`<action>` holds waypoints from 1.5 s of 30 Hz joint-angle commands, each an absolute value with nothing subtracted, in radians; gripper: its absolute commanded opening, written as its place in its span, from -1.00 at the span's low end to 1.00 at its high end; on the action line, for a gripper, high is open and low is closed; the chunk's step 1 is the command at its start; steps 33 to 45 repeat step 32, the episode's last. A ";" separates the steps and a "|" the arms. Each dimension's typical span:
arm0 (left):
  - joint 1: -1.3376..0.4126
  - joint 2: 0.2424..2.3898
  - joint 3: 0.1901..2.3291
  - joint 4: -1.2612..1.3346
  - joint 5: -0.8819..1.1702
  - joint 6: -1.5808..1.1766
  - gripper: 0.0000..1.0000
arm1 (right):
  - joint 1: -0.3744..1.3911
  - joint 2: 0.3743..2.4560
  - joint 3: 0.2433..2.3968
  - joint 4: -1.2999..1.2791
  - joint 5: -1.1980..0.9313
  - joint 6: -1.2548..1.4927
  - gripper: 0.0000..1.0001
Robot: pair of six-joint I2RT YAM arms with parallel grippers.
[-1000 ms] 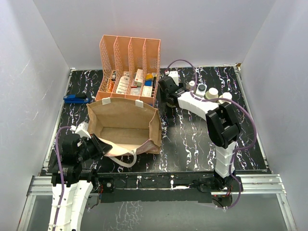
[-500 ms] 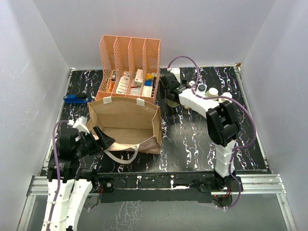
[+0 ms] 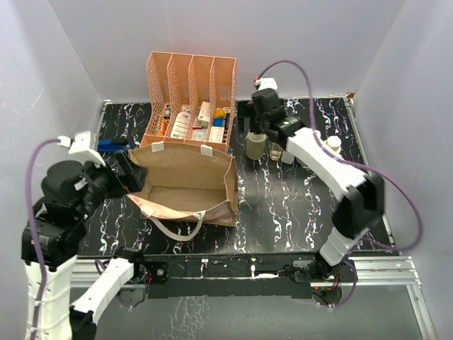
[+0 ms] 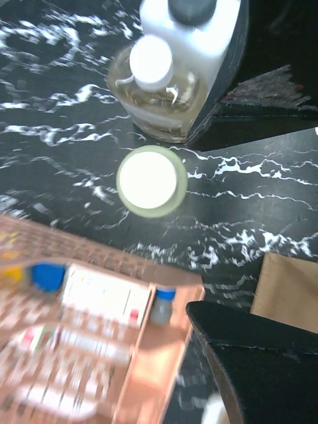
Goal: Take the personal care products out of the canvas bag
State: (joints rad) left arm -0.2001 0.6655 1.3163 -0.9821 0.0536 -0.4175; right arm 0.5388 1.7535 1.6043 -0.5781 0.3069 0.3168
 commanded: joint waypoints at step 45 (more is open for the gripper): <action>-0.649 1.014 2.102 -0.885 -0.509 -0.041 0.94 | 0.543 1.011 1.883 -0.837 0.354 0.172 0.97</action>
